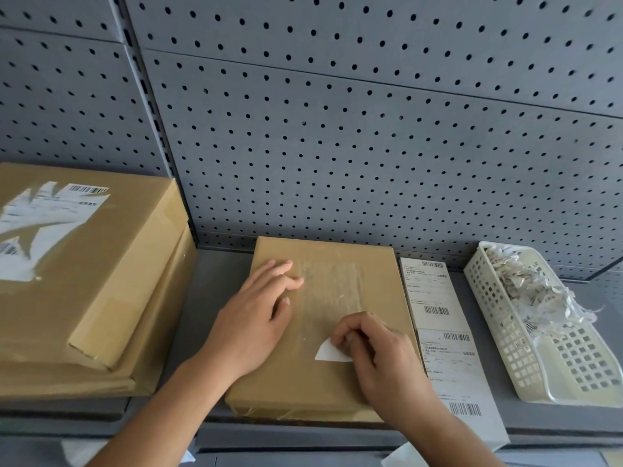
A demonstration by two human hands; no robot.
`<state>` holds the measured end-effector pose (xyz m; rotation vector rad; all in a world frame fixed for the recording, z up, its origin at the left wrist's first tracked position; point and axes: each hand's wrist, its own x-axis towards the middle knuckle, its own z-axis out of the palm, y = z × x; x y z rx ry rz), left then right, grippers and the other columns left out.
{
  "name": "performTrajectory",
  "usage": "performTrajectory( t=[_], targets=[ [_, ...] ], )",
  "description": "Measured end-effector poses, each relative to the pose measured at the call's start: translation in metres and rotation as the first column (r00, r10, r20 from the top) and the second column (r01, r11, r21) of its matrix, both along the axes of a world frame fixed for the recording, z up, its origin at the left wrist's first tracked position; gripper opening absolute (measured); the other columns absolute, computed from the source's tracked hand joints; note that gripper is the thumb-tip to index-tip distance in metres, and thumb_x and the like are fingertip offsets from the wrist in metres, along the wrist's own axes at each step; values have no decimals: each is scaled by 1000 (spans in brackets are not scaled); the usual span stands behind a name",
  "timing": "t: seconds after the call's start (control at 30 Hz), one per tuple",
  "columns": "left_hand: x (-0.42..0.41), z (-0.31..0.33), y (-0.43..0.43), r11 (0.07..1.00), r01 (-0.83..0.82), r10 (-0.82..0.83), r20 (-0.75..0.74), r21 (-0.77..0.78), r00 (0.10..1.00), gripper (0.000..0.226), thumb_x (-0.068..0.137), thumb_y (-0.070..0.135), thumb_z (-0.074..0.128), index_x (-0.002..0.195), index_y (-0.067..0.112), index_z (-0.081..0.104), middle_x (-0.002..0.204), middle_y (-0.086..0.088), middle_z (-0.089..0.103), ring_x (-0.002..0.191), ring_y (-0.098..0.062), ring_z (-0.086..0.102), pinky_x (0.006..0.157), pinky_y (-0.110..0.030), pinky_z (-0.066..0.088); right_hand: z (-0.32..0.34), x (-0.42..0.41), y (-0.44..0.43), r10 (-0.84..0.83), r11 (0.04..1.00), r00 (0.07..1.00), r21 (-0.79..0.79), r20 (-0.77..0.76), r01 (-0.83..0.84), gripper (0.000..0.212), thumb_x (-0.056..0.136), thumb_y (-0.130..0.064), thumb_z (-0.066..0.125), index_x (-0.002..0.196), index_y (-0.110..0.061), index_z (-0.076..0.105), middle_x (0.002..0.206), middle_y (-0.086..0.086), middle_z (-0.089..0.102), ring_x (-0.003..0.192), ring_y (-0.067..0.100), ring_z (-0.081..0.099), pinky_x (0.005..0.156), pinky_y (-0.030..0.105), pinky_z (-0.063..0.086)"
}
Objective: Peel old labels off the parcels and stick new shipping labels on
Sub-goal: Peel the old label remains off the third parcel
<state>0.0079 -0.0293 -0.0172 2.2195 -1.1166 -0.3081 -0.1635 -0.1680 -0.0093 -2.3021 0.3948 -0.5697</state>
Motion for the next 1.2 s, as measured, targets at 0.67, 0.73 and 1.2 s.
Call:
performTrajectory(
  t=[0.67, 0.73, 1.2],
  targets=[
    [-1, 1, -1, 1000, 1, -1, 0, 1, 1000, 36, 106, 26, 38, 136, 42, 51, 157, 36, 20, 143, 21, -4, 105, -25, 28, 1, 0, 1, -11, 1000, 1000, 28, -3, 12, 32, 94, 5, 50, 90, -24, 63, 85, -14, 64, 79, 10, 61, 69, 15, 44],
    [-1, 1, 0, 1000, 3, -3, -3, -7, 1000, 36, 106, 25, 39, 136, 41, 52, 157, 35, 21, 144, 21, -3, 105, -25, 29, 0, 2, 2, 15, 1000, 1000, -11, -21, -15, 31, 93, 5, 50, 90, -24, 62, 86, -15, 62, 80, 8, 60, 70, 15, 43],
    [0, 1, 0, 1000, -8, 8, -7, 5, 1000, 37, 106, 26, 39, 137, 42, 51, 157, 36, 20, 144, 20, -3, 111, -34, 32, 9, -1, 0, 26, 996, 999, 86, -26, -23, 33, 94, 7, 51, 88, -23, 63, 81, -14, 63, 73, 7, 58, 65, 10, 38]
  ],
)
